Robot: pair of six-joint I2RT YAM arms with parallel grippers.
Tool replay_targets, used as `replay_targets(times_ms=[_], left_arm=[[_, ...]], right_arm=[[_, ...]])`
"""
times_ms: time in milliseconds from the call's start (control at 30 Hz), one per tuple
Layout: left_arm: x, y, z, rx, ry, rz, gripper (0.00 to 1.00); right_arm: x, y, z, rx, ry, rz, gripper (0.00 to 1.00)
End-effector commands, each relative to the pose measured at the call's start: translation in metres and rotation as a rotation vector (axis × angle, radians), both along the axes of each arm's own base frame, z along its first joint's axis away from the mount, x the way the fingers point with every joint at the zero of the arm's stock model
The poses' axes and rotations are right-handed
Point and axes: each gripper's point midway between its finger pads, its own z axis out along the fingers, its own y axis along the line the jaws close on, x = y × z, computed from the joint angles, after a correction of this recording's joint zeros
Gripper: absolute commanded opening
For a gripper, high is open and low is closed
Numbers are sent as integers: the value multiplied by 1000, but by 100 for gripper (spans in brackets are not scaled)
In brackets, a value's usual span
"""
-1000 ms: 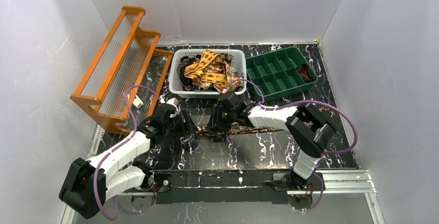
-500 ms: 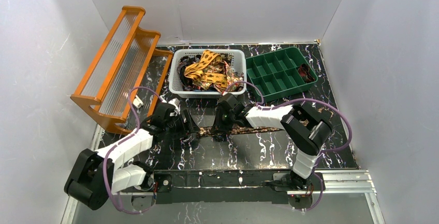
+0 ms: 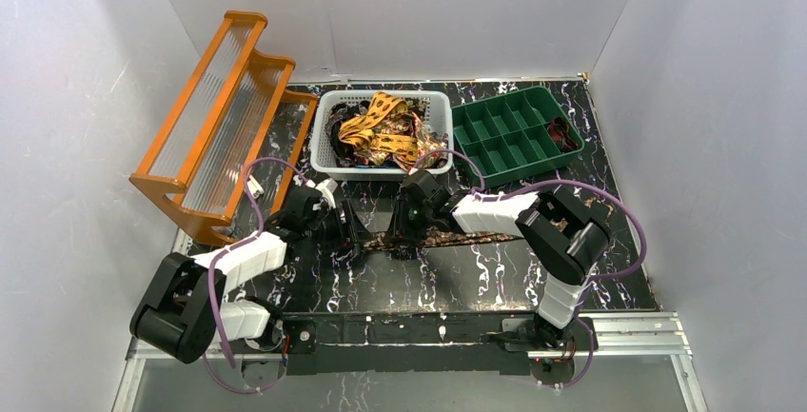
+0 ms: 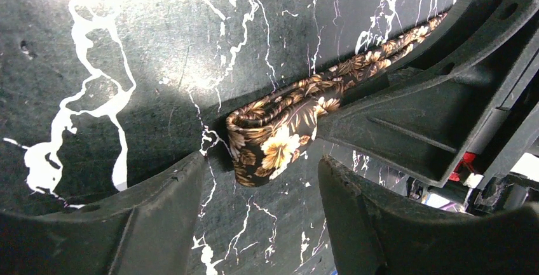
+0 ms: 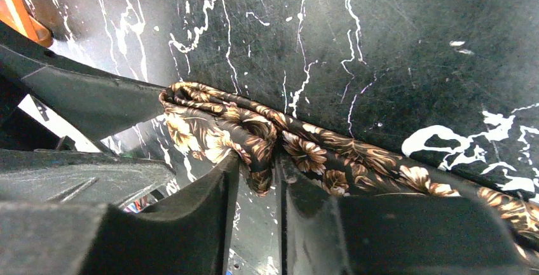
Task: Roll the ties
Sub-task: Roll the tie into the bin.
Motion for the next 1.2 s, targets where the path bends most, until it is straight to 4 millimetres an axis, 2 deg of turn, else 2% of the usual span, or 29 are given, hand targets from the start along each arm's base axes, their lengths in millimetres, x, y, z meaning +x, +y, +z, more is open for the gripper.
replay_targets(times_ms=[0,200,400,467,567,700,833,933,1000,1167], left_arm=[[-9,0,-8,-5,19,-30,63],[-10,3,-9,8,24,-22,61],[-10,6,-11,32,27,-25,59],[-11,7,-12,39,30,-29,58],[-11,7,-13,38,34,-28,58],[-13,7,-14,37,38,-29,56],[-12,7,-12,33,30,-28,56],[-11,6,-11,32,28,-27,56],[-11,6,-11,29,29,-30,57],[-12,6,-12,28,30,-28,56]], right_arm=[[1,-1,11,9,-19,9,38],[10,-1,27,14,-63,-14,44],[10,3,33,26,-67,6,46],[12,3,28,14,-65,1,46],[12,5,24,13,-59,5,43],[14,8,32,46,-76,1,37],[16,7,41,53,-100,-4,48],[18,4,38,31,-106,-14,50],[18,5,33,23,-94,-8,49],[18,6,28,23,-91,-13,38]])
